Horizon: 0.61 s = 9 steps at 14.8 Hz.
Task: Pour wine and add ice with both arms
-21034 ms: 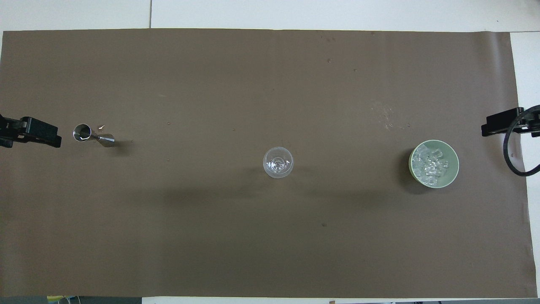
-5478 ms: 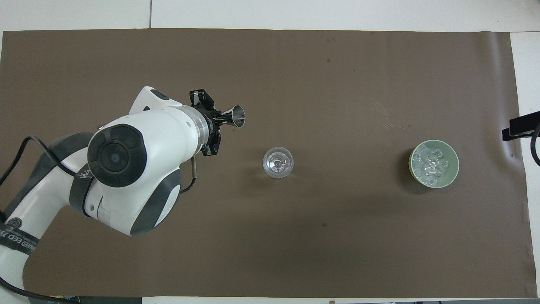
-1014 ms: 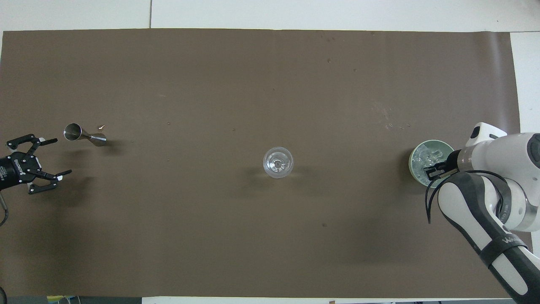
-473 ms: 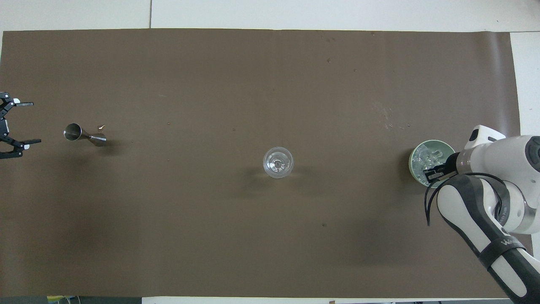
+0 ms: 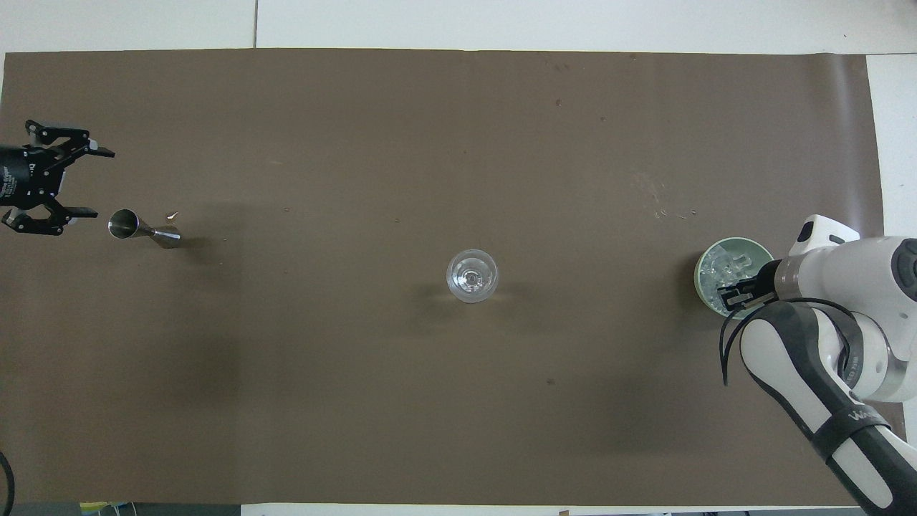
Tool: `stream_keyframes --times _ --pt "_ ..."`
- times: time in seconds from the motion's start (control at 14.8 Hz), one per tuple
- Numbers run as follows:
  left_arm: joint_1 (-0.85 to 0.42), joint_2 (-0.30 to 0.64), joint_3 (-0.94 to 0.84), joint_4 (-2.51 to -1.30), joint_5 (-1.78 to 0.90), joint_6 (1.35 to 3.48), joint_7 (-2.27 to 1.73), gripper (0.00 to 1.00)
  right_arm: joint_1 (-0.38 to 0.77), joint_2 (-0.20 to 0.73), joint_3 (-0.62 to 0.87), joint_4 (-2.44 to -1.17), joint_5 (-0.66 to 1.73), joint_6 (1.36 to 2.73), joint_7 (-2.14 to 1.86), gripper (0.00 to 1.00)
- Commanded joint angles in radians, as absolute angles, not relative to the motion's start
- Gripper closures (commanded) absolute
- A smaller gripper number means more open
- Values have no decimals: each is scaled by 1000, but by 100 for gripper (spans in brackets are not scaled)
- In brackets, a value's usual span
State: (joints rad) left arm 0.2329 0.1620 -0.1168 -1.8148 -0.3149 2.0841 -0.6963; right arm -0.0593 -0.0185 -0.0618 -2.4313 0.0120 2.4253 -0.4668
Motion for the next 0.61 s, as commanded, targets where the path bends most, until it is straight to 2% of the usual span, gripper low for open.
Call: stream_keyframes --times 0.0,0.07,0.27,0.54 --pt "138 92 -106 -1853 -200 2068 -703 0 -86 -18 -55 -2454 9 2427 -502 60" --pt "100 84 -106 -1859 -152 2068 -701 0 -84 -18 -55 -2456 9 2424 -497 60" --pt "41 58 -106 -1858 -94 2054 -602 0 -83 -14 -55 -2451 8 2434 -502 71" --pt "46 29 -104 -1806 -94 1909 -329 0 -80 -11 -55 -2444 8 2434 -492 93"
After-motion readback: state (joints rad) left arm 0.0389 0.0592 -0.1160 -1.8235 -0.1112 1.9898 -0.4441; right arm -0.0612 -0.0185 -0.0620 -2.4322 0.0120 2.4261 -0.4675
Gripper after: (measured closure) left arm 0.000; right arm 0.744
